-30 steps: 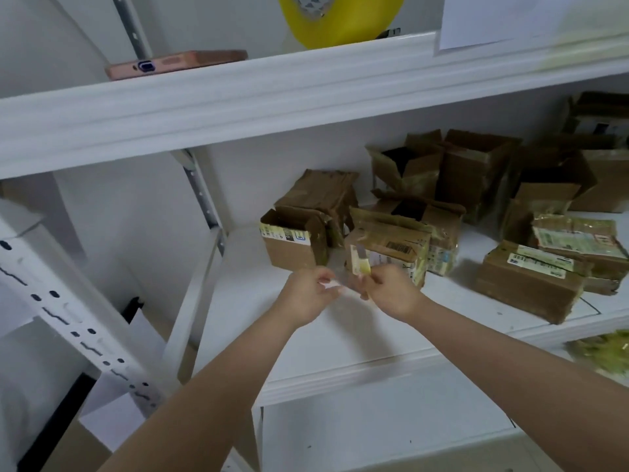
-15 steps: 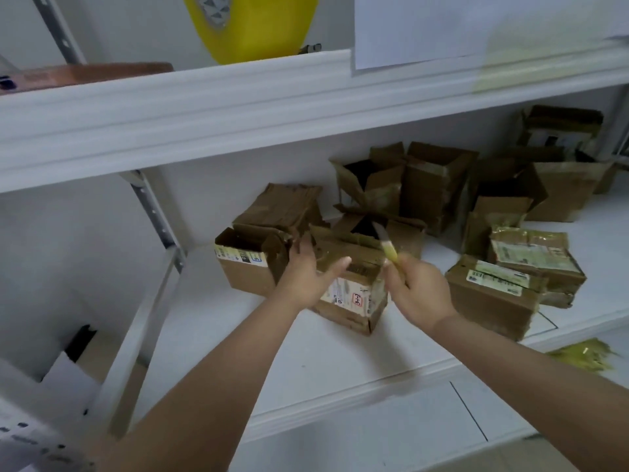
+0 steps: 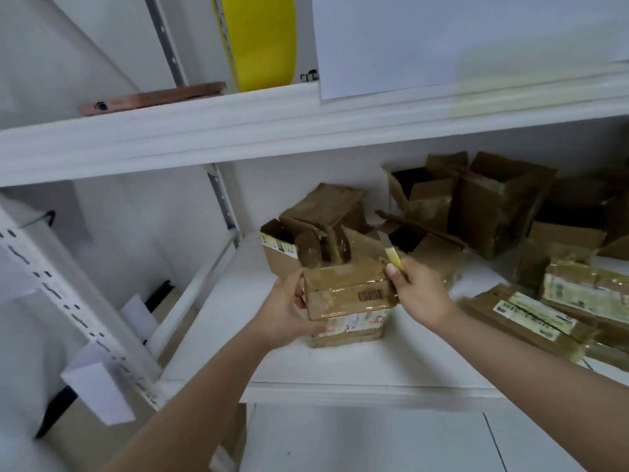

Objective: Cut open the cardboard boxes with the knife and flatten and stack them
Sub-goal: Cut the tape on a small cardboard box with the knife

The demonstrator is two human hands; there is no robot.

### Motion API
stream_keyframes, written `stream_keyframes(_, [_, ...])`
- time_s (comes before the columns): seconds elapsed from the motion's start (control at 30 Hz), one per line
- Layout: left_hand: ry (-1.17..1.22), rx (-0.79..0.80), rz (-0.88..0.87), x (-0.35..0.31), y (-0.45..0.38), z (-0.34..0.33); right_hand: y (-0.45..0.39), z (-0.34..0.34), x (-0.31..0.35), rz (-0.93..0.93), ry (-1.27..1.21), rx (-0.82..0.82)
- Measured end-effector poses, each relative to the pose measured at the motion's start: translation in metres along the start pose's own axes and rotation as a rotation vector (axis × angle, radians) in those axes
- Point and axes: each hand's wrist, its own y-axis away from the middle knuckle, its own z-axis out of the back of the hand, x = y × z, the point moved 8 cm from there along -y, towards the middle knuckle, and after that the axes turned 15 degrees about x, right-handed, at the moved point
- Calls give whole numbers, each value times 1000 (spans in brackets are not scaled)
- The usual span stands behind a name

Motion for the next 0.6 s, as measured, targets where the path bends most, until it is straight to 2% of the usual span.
stream_keyframes(0.07, [-144,-160,54,2,16,16,-2,-6,9,49,81,35])
stream_keyframes(0.13, [-241,-222,63,-2,28,25,1,-10,30,176,193,51])
stream_keyframes(0.27, [-217,-214,15,-8,42,26,21,-34,76,443,434,173])
stream_keyframes(0.37, [-249,-236,11,-8,49,26,32,-45,92,603,553,128])
stream_keyframes(0.6, [-268,-221,-30,-19,52,24,28,-50,97,694,578,72])
